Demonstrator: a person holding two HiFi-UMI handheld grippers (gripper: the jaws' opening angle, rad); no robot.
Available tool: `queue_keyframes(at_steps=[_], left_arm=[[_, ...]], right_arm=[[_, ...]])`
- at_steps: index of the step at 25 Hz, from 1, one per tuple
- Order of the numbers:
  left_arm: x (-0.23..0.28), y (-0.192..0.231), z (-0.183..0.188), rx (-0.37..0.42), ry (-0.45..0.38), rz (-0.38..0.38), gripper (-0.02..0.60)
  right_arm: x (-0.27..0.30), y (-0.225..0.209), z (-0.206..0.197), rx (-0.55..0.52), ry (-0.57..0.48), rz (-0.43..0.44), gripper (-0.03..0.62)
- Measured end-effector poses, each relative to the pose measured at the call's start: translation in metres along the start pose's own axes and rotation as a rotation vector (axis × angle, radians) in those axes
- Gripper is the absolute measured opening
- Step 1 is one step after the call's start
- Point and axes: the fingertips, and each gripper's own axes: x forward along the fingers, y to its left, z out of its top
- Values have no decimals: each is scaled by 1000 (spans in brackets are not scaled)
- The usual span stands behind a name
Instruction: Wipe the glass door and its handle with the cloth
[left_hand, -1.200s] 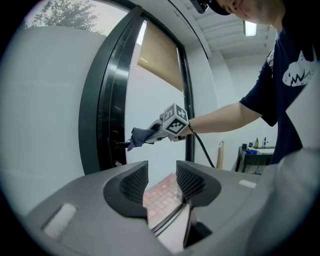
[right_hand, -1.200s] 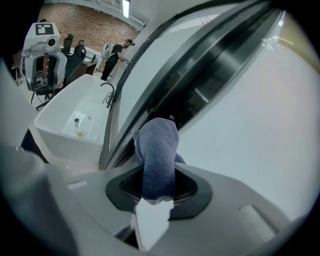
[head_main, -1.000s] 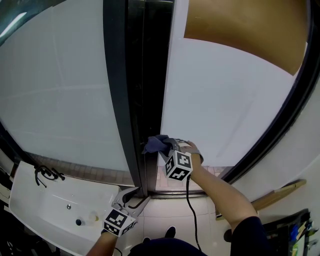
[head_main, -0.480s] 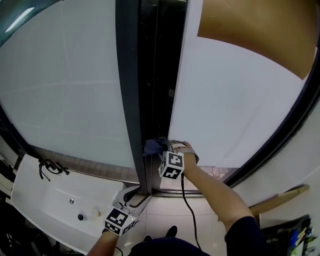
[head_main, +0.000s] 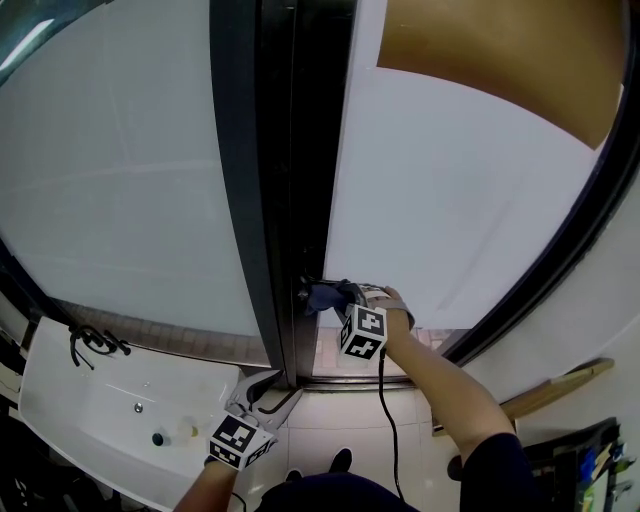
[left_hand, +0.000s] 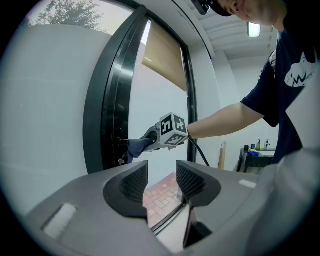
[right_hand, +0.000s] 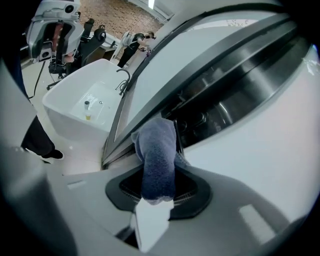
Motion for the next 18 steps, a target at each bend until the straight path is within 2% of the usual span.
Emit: queue_keyframes(at_steps=[8,13,15,18], left_arm=[[4,-2,1,5,3,-17,170],[3,-3,-1,2,5,-18,170],[1,-2,-2,1,7,-13,170],[-3,0,-3,-1,9,-3,170]], right_arm=[[-11,-10,-37,84,39,-25,112],[-18,-6,-41,146,26,-9,112],[-15,10,-43,281,4,63,112],[-3,41,-47,553,-21,206,112]])
